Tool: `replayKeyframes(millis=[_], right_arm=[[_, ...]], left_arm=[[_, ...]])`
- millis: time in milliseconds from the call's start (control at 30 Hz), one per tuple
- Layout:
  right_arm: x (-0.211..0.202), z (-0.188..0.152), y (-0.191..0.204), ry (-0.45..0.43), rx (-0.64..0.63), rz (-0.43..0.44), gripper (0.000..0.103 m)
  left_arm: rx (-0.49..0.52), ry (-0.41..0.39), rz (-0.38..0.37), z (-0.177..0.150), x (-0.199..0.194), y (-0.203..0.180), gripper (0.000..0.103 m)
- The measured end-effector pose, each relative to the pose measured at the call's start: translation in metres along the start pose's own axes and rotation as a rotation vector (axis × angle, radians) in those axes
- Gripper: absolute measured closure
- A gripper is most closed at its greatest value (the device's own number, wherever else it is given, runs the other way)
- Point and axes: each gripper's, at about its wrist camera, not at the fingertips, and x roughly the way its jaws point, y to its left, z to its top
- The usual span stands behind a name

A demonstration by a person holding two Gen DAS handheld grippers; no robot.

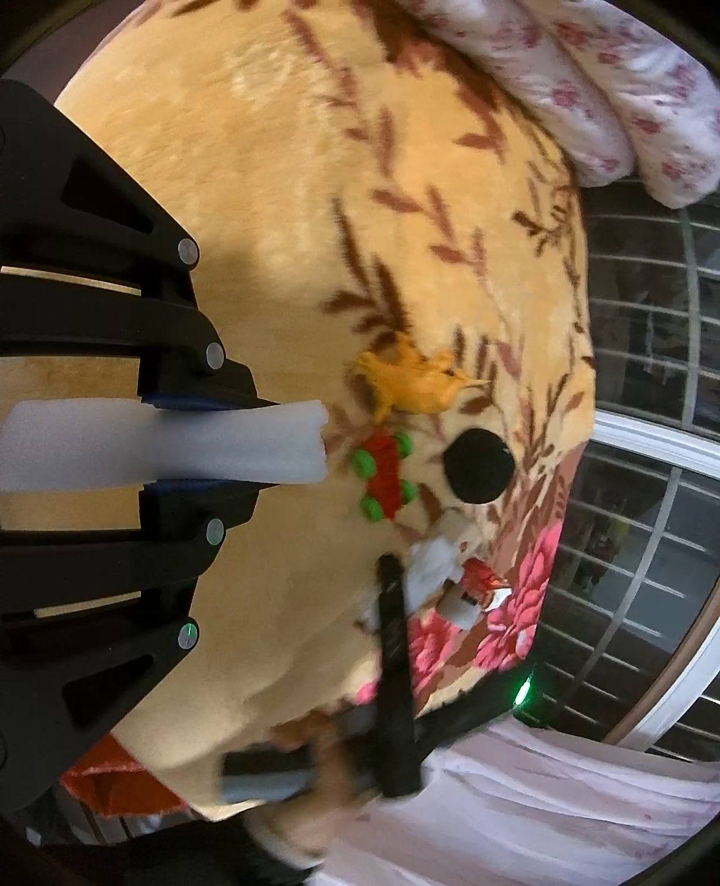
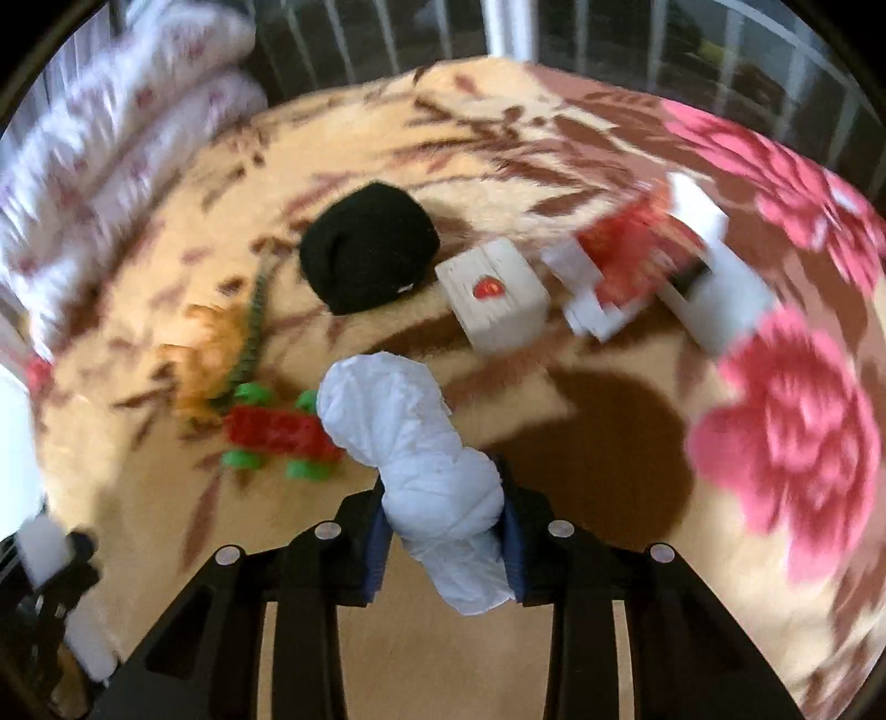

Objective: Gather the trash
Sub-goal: 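Grasp the white cloth with the right tool while left holds the foam strip, then lower both tools over the orange bucket and release the foam and cloth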

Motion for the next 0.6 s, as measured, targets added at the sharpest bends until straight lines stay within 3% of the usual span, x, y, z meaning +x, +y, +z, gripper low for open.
replayKeyframes(millis=[133, 233, 600], right_arm=[[-0.029, -0.036, 0.001, -0.112, 0.027, -0.079, 0.07], [-0.065, -0.079, 0.011, -0.213, 0.032, -0.056, 0.07], [-0.131, -0.194, 0.05, -0.378, 0.116, -0.035, 0.069]], left_arm=[[0.056, -0.042, 0.09, 0.012, 0.0, -0.016, 0.086], [0.086, -0.073, 0.127, 0.013, -0.007, -0.025, 0.086], [0.185, -0.121, 0.13, -0.021, -0.041, -0.065, 0.086]])
